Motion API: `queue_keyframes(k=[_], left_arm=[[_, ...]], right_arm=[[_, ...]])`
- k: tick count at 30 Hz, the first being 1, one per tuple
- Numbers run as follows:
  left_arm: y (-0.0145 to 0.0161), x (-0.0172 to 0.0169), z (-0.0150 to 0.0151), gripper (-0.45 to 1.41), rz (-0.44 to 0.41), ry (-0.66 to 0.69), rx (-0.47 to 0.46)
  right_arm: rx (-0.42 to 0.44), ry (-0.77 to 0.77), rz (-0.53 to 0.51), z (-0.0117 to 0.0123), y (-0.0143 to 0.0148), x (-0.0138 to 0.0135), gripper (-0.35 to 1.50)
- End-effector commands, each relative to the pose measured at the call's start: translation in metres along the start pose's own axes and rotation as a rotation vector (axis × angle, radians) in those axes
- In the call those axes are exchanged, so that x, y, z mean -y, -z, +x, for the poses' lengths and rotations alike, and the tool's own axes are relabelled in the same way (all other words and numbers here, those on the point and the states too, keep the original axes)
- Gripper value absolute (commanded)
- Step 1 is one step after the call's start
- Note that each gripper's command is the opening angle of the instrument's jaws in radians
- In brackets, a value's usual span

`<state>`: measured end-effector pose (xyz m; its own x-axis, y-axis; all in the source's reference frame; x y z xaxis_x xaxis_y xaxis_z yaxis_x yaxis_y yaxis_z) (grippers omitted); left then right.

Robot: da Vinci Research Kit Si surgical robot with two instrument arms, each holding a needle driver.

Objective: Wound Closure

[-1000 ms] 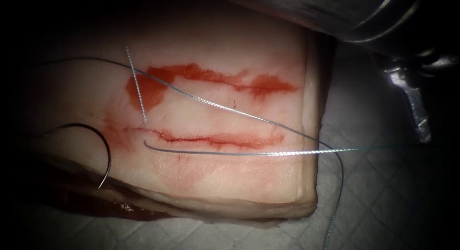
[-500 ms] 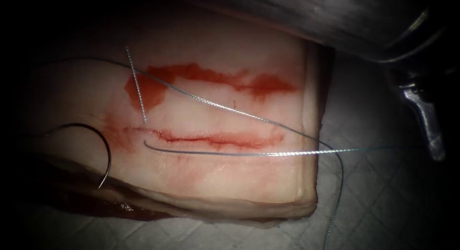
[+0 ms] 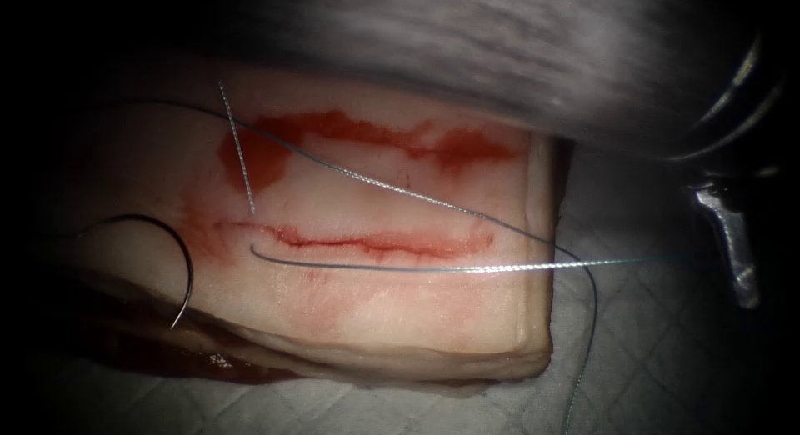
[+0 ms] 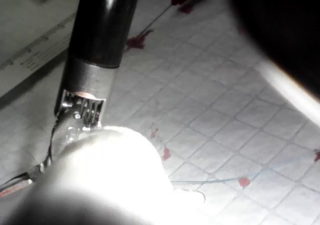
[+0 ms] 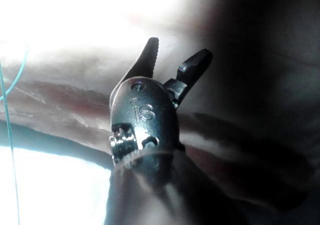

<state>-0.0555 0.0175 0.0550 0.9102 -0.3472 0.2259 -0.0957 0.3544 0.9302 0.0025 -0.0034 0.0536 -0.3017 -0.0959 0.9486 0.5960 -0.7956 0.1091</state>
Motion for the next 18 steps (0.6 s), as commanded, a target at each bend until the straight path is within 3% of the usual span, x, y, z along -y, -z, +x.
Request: queue_keyframes(k=[1, 6, 10, 11, 12, 18], left_arm=[[0.0000, -0.0007, -0.0006, 0.59, -0.001, -0.004, 0.003], [-0.0002, -0.0011, -0.0010, 0.29, 0.005, 0.005, 0.008], [-0.0003, -0.0015, -0.0015, -0.13, -0.006, 0.003, 0.012], [-0.0003, -0.0017, -0.0015, -0.35, -0.009, 0.002, 0.013], [-0.0003, -0.0019, -0.0017, -0.45, -0.010, 0.008, 0.013], [0.0003, -0.0029, -0.0019, -0.45, -0.005, 0.032, 0.012]], right_arm=[[0.003, 0.000, 0.001, 0.0003, -0.0008, -0.0004, 1.13], [0.003, 0.000, 0.001, 0.0003, -0.0009, -0.0004, 1.11], [0.003, 0.000, 0.002, 0.0003, -0.0009, -0.0005, 1.08], [0.003, 0.000, 0.002, 0.0002, -0.0010, -0.0005, 1.08], [0.003, 0.000, 0.002, 0.0002, -0.0010, -0.0005, 1.08], [0.002, 0.000, 0.004, 0.0002, -0.0011, -0.0007, 0.99]])
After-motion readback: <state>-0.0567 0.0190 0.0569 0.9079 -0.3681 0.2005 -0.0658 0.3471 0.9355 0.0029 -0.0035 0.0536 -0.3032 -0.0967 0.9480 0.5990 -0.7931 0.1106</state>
